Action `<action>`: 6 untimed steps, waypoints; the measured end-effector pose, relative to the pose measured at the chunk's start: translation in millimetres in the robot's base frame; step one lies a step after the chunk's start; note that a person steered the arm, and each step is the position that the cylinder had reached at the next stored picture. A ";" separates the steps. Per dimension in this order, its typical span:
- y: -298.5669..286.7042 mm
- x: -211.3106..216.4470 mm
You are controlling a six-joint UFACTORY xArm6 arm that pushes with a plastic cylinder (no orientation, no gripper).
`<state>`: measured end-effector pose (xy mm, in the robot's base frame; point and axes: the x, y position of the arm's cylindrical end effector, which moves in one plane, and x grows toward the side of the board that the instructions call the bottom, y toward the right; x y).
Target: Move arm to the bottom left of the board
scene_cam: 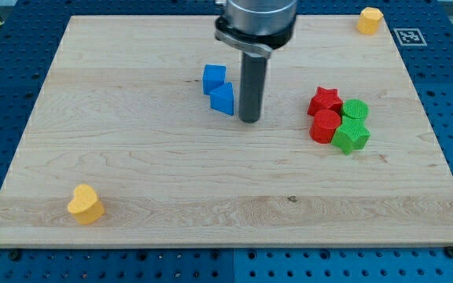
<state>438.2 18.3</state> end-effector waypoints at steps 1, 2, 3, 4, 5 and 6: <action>-18.6 0.0; -31.8 0.2; -25.1 3.0; 9.6 30.2; 15.6 50.5; 15.6 50.5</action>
<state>488.8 33.8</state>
